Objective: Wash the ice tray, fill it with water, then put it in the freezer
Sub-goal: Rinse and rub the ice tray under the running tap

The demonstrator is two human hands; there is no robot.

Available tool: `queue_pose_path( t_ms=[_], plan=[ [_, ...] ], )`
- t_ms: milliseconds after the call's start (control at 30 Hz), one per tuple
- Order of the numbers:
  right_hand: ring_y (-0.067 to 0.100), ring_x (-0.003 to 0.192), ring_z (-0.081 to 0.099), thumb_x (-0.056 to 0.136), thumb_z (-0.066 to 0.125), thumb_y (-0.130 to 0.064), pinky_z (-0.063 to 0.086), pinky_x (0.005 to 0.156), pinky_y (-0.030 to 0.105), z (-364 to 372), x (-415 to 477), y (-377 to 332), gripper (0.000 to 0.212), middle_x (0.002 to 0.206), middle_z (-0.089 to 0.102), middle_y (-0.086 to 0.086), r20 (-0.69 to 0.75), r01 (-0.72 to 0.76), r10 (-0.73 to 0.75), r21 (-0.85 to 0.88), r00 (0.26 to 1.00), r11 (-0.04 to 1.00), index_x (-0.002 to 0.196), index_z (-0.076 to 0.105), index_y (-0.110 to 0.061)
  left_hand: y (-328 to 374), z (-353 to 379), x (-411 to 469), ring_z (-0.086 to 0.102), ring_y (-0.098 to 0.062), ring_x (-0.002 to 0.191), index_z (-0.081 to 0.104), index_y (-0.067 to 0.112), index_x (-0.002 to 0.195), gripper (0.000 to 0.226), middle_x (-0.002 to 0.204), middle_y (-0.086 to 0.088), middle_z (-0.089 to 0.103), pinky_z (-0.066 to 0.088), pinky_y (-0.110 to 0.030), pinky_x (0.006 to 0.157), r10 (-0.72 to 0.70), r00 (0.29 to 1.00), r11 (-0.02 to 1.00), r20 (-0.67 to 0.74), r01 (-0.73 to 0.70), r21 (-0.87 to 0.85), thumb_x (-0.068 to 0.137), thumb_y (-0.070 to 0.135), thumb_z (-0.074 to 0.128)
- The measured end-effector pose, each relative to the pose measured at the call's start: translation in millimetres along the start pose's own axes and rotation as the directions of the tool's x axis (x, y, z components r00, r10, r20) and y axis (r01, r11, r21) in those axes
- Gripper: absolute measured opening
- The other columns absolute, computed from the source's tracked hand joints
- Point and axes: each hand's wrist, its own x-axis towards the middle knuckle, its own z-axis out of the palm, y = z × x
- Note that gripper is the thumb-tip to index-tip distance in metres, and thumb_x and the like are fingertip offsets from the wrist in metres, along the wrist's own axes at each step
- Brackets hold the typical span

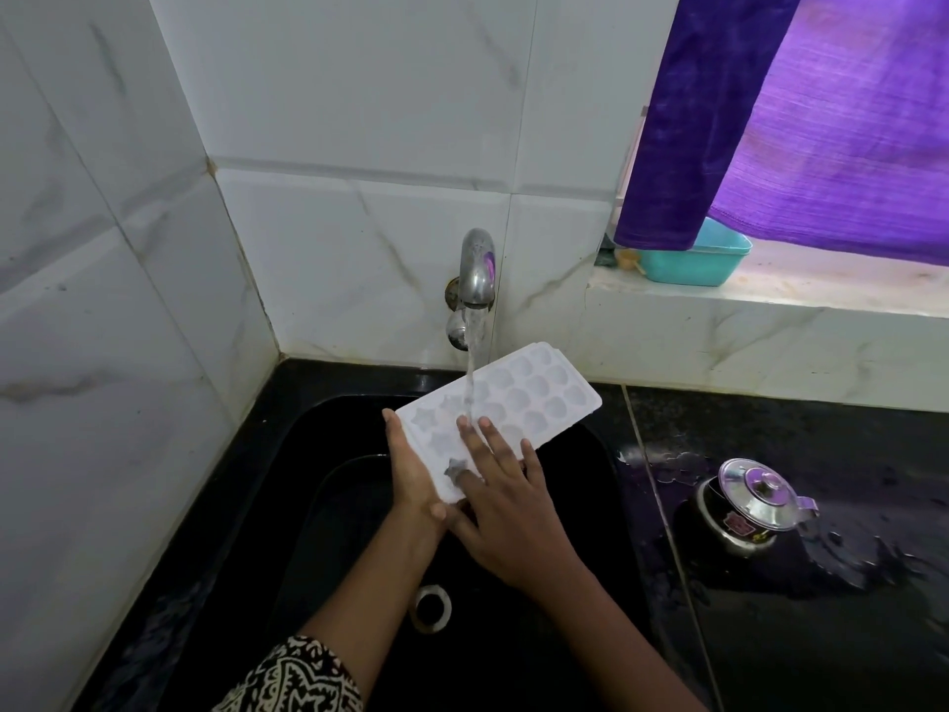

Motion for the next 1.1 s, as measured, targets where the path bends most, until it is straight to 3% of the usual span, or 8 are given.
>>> queue_pose_path(
  t_ms=[167, 267, 400, 533, 700, 867, 1033, 1100],
  plan=[
    [0.02, 0.144, 0.016, 0.091, 0.034, -0.055, 0.015, 0.11, 0.05, -2.9, 2.4, 4.0, 0.041, 0.153, 0.03, 0.006, -0.03, -0.051, 0.05, -0.038, 0.998, 0.998, 0.087, 0.065, -0.029, -5.3, 5.7, -7.5, 0.067, -0.036, 0.101, 0.06, 0.007, 0.123, 0.089, 0.116, -0.02, 0.067, 0.049, -0.047, 0.086, -0.013, 1.0, 1.0, -0.007, 0.014, 0.012, 0.086, 0.078, 0.022],
    [0.019, 0.144, 0.013, 0.091, 0.033, -0.056, 0.013, 0.109, 0.05, 0.5, -1.9, -5.4, 0.044, 0.154, 0.029, 0.005, -0.061, -0.034, 0.033, -0.016, 0.998, 0.999, 0.092, 0.065, -0.026, -4.3, 4.4, -9.5, 0.062, -0.04, 0.111, 0.057, 0.007, 0.129, 0.093, 0.122, -0.021, 0.064, 0.046, -0.051, 0.093, -0.038, 0.999, 0.999, 0.01, 0.038, -0.004, 0.082, 0.081, 0.024],
    [0.013, 0.145, -0.01, 0.091, 0.022, -0.059, 0.002, 0.115, 0.05, -7.8, -2.0, 8.8, 0.053, 0.158, 0.004, -0.003, 0.121, -0.049, 0.044, 0.04, 0.992, 0.998, 0.107, 0.064, -0.032, -3.9, -0.8, -8.9, 0.063, -0.039, 0.109, 0.057, 0.006, 0.127, 0.091, 0.121, -0.021, 0.065, 0.045, -0.051, 0.096, -0.036, 0.999, 0.999, 0.01, 0.036, 0.002, 0.084, 0.079, 0.024],
    [0.02, 0.144, 0.014, 0.09, 0.033, -0.054, 0.012, 0.109, 0.051, -4.6, 1.2, -2.5, 0.043, 0.153, 0.029, 0.005, 0.0, -0.034, 0.034, -0.062, 0.999, 0.998, 0.078, 0.066, -0.028, -9.3, -2.2, -7.4, 0.06, -0.039, 0.114, 0.056, 0.008, 0.129, 0.087, 0.12, -0.02, 0.065, 0.041, -0.052, 0.103, -0.028, 0.999, 1.0, -0.022, 0.028, -0.002, 0.085, 0.077, 0.026],
    [0.014, 0.145, -0.009, 0.092, 0.03, -0.055, 0.002, 0.115, 0.051, -5.0, -4.7, 9.2, 0.043, 0.157, 0.002, -0.004, 0.13, -0.008, 0.005, 0.017, 0.992, 1.0, 0.105, 0.064, -0.032, -4.5, -8.1, -7.1, 0.059, -0.04, 0.115, 0.055, 0.008, 0.13, 0.089, 0.125, -0.021, 0.063, 0.044, -0.051, 0.098, -0.025, 1.0, 1.0, -0.012, 0.025, 0.013, 0.085, 0.078, 0.024],
    [0.02, 0.144, 0.015, 0.09, 0.036, -0.053, 0.011, 0.11, 0.051, -3.3, -0.5, -4.1, 0.041, 0.154, 0.029, 0.004, 0.018, -0.006, 0.007, -0.063, 1.0, 0.998, 0.078, 0.066, -0.028, -8.4, -2.9, -11.7, 0.065, -0.037, 0.106, 0.059, 0.009, 0.124, 0.085, 0.117, -0.018, 0.067, 0.047, -0.049, 0.093, -0.017, 1.0, 1.0, -0.019, 0.017, 0.004, 0.086, 0.077, 0.024],
    [0.009, 0.142, -0.022, 0.092, 0.021, -0.062, -0.007, 0.116, 0.046, -15.7, -2.0, 12.1, 0.055, 0.155, -0.012, -0.011, 0.243, -0.034, 0.008, 0.101, 0.97, 0.994, 0.115, 0.061, -0.033, -4.7, -4.1, -16.0, 0.064, -0.038, 0.108, 0.057, 0.008, 0.127, 0.087, 0.121, -0.02, 0.065, 0.047, -0.05, 0.092, -0.012, 1.0, 1.0, -0.022, 0.012, 0.008, 0.086, 0.077, 0.023],
    [0.008, 0.141, -0.019, 0.09, 0.014, -0.063, -0.004, 0.115, 0.047, -16.7, -2.4, 11.3, 0.062, 0.156, -0.006, -0.009, 0.249, -0.069, 0.041, 0.103, 0.967, 0.992, 0.108, 0.064, -0.032, -8.4, -4.5, -18.0, 0.066, -0.037, 0.105, 0.058, 0.008, 0.125, 0.086, 0.119, -0.02, 0.066, 0.048, -0.049, 0.089, -0.012, 1.0, 1.0, -0.02, 0.012, 0.017, 0.087, 0.076, 0.023]
  ],
)
